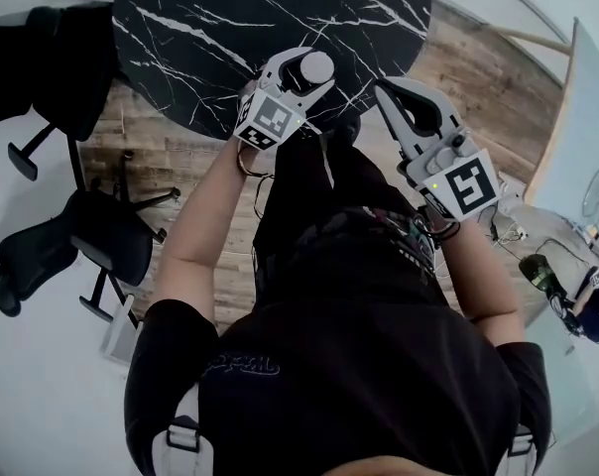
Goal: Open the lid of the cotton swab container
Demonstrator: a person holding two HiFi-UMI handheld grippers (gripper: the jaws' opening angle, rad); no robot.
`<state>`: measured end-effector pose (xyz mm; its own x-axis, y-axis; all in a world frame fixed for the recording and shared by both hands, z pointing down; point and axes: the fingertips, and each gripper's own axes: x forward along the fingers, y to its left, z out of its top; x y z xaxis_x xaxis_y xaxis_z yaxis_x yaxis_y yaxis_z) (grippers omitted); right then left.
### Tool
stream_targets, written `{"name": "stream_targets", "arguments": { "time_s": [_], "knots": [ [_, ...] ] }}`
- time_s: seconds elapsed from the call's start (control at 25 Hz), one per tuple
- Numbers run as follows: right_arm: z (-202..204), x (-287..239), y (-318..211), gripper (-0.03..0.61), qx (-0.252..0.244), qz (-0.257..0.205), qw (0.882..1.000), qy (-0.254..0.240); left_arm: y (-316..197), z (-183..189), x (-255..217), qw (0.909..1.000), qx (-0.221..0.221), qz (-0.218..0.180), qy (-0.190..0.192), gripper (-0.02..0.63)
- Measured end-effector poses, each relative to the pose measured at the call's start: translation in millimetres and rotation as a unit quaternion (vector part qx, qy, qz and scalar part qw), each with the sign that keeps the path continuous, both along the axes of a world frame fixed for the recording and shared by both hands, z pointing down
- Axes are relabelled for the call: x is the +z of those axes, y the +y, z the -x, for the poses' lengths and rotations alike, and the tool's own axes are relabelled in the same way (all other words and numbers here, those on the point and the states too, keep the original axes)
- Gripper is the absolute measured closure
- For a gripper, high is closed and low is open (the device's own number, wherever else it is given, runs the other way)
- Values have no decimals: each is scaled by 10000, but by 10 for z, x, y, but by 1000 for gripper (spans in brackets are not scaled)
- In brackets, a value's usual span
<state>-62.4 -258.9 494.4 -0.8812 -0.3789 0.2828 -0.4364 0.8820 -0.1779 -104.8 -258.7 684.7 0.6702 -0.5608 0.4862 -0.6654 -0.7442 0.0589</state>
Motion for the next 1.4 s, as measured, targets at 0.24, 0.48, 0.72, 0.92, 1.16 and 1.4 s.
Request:
{"name": "stream_targets", "arguments": {
  "time_s": [0.24, 0.48, 0.72, 0.92, 1.16, 1.4],
  "knots": [
    [-124, -350, -39, 555, -9, -379, 9992, -152, -107, -66, -783, 9999, -132, -3, -8, 342],
    [-257, -769, -55, 555, -199, -727, 9969, -217, -110, -201, -1642, 9997, -210, 68, 144, 342],
    [-268, -1210, 14, 554, -785, -1145, 9900, -256, -33, -352, -2347, 9997, -150, 173, 29, 342],
    [-195, -1521, 98, 476, -1380, -1332, 9814, -126, 6, -459, -2806, 9995, -232, 26, -222, 342],
    [-132, -1701, 231, 357, -1919, -1122, 9748, 207, 87, -637, -3086, 9984, -324, -68, -467, 342],
    [-141, -1741, 325, 313, -2211, -1008, 9682, 597, 140, -779, -3173, 9972, -409, -173, -599, 342]
  ]
}}
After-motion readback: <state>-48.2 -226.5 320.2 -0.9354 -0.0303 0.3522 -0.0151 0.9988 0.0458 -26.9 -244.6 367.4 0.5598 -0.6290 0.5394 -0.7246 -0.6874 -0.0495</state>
